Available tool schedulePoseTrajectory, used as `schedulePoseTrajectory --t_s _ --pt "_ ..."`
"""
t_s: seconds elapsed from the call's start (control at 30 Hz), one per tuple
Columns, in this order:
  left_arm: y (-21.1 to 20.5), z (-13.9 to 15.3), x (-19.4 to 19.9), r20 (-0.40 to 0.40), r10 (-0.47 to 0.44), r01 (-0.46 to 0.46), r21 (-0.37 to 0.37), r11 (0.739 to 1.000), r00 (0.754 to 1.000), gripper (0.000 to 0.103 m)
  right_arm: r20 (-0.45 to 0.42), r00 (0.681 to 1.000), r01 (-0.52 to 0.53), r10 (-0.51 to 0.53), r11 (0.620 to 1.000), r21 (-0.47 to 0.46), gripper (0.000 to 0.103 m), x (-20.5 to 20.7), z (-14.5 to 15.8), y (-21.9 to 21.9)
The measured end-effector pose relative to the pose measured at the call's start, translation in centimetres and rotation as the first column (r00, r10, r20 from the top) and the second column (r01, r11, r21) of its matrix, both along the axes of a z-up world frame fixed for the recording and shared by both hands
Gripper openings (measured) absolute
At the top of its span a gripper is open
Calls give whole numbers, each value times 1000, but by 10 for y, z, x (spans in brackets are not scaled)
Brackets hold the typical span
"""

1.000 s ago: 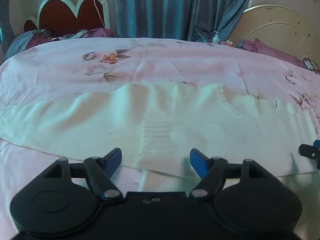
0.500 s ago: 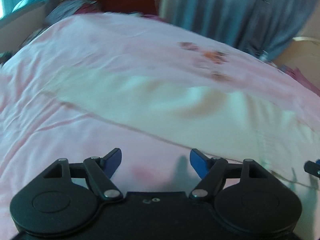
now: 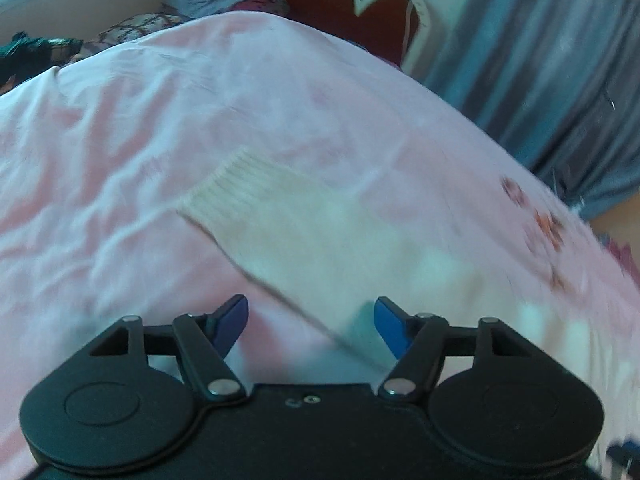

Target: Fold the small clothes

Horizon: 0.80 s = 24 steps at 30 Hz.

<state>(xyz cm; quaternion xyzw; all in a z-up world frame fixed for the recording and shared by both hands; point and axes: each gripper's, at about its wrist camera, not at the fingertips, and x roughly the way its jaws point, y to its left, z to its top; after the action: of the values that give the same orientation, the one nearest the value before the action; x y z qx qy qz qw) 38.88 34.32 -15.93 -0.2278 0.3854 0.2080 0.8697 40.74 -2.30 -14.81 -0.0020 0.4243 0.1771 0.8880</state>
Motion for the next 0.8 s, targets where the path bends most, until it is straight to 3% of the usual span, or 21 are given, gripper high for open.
schedulePoseTrajectory --t_s 0.03,0.3,0.37,0.43,0.6,0.7,0.8 --pt "6 -1 2 11 13 -13 -1 1000 1000 63 -4 1000 5 -5 1000 -4 53 1 -1 -1" --pt "21 -5 5 98 74 -77 21 997 992 5 -22 1000 21 -22 999 -40 53 1 -19 1" --pt "20 0 3 123 81 -82 8 997 989 3 -5 1000 1 -1 998 -64 53 -1 -18 4" --pt "14 11 0 163 55 -57 7 998 985 3 -12 1000 14 -14 1000 -5 53 0 -13 -4" --pt "-31 48 0 257 -101 97 26 995 961 3 -19 999 34 -33 999 21 53 0 -10 -16" --pt "-75 67 2 295 -239 238 41 971 925 3 -17 998 59 -58 996 61 53 -3 -3 -31" --pt "-131 77 5 310 -381 386 47 921 871 3 -1 997 82 -82 994 76 53 -9 5 -50"
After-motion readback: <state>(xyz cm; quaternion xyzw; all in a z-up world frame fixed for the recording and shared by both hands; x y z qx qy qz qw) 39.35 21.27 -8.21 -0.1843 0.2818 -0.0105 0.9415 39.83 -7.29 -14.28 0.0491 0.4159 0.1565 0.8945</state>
